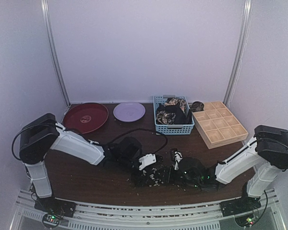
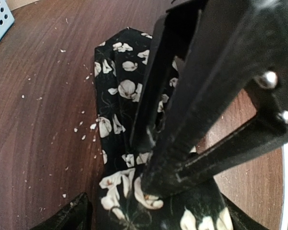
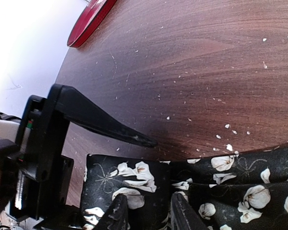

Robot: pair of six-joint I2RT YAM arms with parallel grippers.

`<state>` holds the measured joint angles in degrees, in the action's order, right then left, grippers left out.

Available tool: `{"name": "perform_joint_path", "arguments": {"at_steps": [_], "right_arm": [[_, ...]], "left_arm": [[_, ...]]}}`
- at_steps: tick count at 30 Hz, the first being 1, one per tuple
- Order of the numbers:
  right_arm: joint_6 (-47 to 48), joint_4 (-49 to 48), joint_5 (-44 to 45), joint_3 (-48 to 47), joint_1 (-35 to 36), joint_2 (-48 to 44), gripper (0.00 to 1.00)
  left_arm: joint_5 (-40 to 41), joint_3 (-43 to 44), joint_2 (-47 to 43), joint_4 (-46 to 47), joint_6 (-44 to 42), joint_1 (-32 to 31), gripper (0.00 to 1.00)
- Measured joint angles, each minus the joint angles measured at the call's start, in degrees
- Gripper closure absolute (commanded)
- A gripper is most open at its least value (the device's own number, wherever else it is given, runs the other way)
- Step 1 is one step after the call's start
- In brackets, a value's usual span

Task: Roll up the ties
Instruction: Roll the tie at the center of the board.

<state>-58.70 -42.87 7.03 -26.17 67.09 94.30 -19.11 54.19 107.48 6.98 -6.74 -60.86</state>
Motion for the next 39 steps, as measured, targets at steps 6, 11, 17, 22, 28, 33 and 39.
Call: {"name": "perform_joint_path", "arguments": {"at_steps": [6,11,17,22,28,33,39], "right_arm": [[-0.02,-0.48,-0.22,0.31,0.0,0.0,0.67],[-0.02,-1.27,-0.52,1.14,0.0,0.0,0.67],[-0.09,-1.9,-0.96,1.81,0.04,0.0,0.67],[-0.07,-1.92,-1.2,1.84,0.02,0.02,0.67],[-0.04,-2.8,-1.97,1.84,0.0,0.63,0.68],[-0.02,-3.19,-2.67,1.79,0.0,1.07,0.68],[0.02,-2.99,-3.65,1.01,0.0,1.46,0.68]], "left_arm": [[-1.46,0.76,0.92,-0.96,-0.31,-0.66,0.4],[-4.11,-1.64,0.61,2.05,-2.45,-0.85,0.46],[-5.99,-2.8,0.13,3.21,-4.7,-0.85,0.4],[-6.4,-2.8,0.13,3.21,-5.81,-0.87,0.23],[-4.13,-2.91,-0.59,2.93,-5.27,-0.87,0.17],[-0.37,-5.51,-5.88,2.82,-3.02,-0.87,0.02],[4.52,-7.52,-11.5,1.25,1.88,-0.85,0.02]]}}
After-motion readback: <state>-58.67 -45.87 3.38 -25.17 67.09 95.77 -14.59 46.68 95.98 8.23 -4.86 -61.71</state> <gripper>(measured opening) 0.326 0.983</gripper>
